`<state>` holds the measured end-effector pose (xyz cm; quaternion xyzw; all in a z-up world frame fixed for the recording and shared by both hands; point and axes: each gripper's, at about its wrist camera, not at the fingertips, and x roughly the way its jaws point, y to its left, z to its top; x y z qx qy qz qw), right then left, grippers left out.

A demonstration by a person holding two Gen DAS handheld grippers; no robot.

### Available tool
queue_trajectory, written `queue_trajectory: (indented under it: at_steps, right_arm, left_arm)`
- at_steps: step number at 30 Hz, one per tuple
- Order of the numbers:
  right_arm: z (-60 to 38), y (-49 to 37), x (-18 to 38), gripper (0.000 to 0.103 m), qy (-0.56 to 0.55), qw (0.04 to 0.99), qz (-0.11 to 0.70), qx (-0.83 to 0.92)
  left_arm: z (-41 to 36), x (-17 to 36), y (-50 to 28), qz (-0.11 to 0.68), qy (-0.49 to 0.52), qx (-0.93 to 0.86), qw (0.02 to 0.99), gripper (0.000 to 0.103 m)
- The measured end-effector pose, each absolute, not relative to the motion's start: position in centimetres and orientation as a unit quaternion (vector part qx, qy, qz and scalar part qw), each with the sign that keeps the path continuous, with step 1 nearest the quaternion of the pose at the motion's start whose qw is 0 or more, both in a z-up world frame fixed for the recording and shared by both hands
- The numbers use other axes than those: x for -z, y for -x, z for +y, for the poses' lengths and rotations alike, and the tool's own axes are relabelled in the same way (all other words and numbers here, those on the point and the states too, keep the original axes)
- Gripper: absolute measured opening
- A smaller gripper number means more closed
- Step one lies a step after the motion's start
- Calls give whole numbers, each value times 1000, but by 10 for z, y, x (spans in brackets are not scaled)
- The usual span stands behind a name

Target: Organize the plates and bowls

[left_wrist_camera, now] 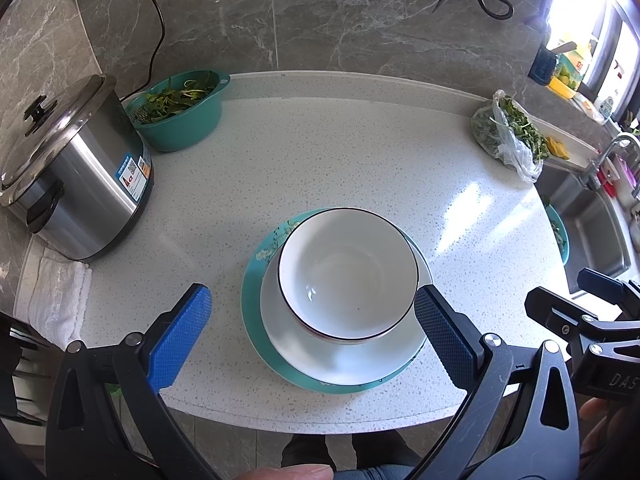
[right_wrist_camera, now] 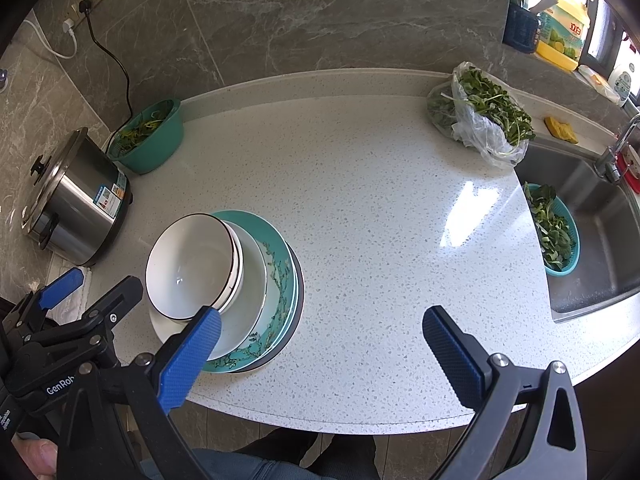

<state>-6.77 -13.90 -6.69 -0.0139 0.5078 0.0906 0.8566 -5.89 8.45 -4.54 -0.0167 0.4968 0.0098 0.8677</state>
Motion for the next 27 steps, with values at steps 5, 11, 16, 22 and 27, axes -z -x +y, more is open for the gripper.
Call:
queue_trajectory:
  at_steps: [5, 11, 16, 22, 27]
  right_arm:
    - [-139, 67, 67, 103, 14, 857, 508, -90]
    - [-138, 66, 67, 103, 14, 856, 509, -90]
    - [-138, 65, 68, 103, 15, 856, 509, -91]
    - [-138, 62, 70, 103, 16, 854, 511, -93]
    - [-137, 62, 71, 103, 18, 853, 513, -93]
  left_arm:
    - [84, 47, 58, 498, 17, -10, 867, 103]
    - [84, 48, 56, 499, 17, -10, 866, 103]
    - [84, 50, 55, 500, 19, -10, 866, 103]
    - [85, 50, 53, 500, 21, -11, 865, 103]
    - [87, 51, 52, 499, 26, -11, 866, 103]
